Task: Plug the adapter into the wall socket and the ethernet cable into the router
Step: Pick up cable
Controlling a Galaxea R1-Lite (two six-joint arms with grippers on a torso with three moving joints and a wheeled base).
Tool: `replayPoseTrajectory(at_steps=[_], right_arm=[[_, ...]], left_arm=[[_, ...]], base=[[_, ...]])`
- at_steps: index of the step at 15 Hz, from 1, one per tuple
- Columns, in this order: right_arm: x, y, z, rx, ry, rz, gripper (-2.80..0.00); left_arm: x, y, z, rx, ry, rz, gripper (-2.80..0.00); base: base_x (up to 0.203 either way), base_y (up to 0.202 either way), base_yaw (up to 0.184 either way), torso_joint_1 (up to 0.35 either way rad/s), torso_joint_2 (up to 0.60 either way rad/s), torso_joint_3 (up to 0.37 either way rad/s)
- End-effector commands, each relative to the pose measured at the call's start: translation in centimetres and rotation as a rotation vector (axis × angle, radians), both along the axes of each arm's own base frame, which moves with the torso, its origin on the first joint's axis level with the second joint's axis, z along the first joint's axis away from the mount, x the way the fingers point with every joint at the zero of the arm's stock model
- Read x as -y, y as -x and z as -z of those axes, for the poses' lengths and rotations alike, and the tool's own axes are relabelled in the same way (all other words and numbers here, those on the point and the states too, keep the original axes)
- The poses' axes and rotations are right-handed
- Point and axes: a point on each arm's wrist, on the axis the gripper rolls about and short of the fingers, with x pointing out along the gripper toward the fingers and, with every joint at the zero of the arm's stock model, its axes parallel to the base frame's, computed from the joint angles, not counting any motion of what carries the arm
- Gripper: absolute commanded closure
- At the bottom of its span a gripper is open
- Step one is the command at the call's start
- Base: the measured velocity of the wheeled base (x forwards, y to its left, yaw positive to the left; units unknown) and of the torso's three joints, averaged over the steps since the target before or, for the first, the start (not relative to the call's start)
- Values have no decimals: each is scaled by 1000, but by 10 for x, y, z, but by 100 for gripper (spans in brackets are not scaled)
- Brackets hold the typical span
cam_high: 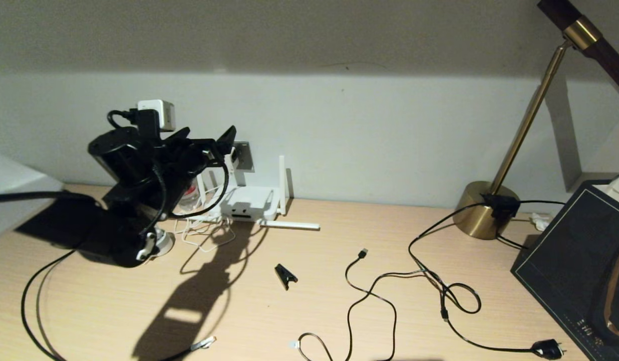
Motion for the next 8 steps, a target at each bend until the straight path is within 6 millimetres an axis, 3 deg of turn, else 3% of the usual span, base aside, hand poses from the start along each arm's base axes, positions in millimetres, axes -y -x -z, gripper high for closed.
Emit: replayPoseTrajectory(at_steps=[1,3,5,7,8], right_arm=[[0,-3,10,-35,0,0,0],[0,-3,10,-35,0,-1,0],[0,-3,10,-35,0,0,0],[0,-3,10,-35,0,0,0],[0,-3,10,-35,0,-1,0]], left_arm=[[-8,90,-58,84,26,58,-280],[-11,146,-70,23,81,144,-280],[-11,193,-72,-139,276,313,-280],[-12,224,-61,-347,497,503,-280],[-12,231,-45,-439,512,547,-280]], base=[[0,0,0,0,0,0],[0,0,0,0,0,0],[0,0,0,0,0,0],[0,0,0,0,0,0],[0,0,0,0,0,0]])
